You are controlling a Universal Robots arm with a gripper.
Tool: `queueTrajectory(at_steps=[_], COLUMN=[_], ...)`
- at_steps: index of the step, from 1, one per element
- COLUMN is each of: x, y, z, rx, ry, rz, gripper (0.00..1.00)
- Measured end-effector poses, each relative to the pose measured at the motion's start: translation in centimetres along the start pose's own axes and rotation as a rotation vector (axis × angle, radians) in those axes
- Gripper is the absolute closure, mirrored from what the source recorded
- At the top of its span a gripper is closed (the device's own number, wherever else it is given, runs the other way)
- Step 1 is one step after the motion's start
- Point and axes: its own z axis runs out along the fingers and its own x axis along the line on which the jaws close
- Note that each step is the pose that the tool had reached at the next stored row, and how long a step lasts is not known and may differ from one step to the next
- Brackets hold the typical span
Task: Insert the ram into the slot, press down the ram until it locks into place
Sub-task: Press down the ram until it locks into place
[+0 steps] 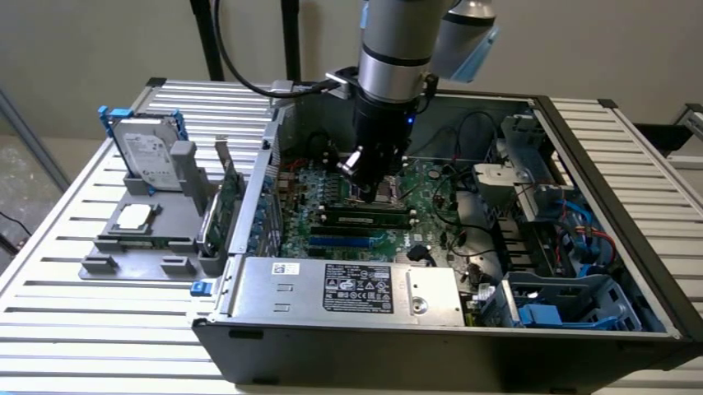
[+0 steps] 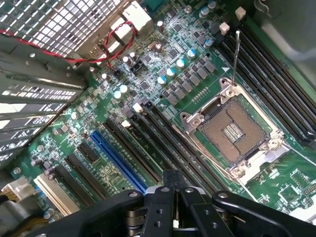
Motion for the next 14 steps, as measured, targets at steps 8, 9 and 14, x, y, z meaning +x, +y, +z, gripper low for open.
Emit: queueTrajectory(at_steps=[8,9,14], x=[0.01,0.01,0.01], y=[0.0,0.0,0.0], z=[-0.1,-0.11,-0.19], rx=[-0.0024,-0.0027,-0.0038], ry=[0.004,0.0045,0.0073], rz=[0.096,0.108,0.166], gripper=[0.89,0.89,0.89])
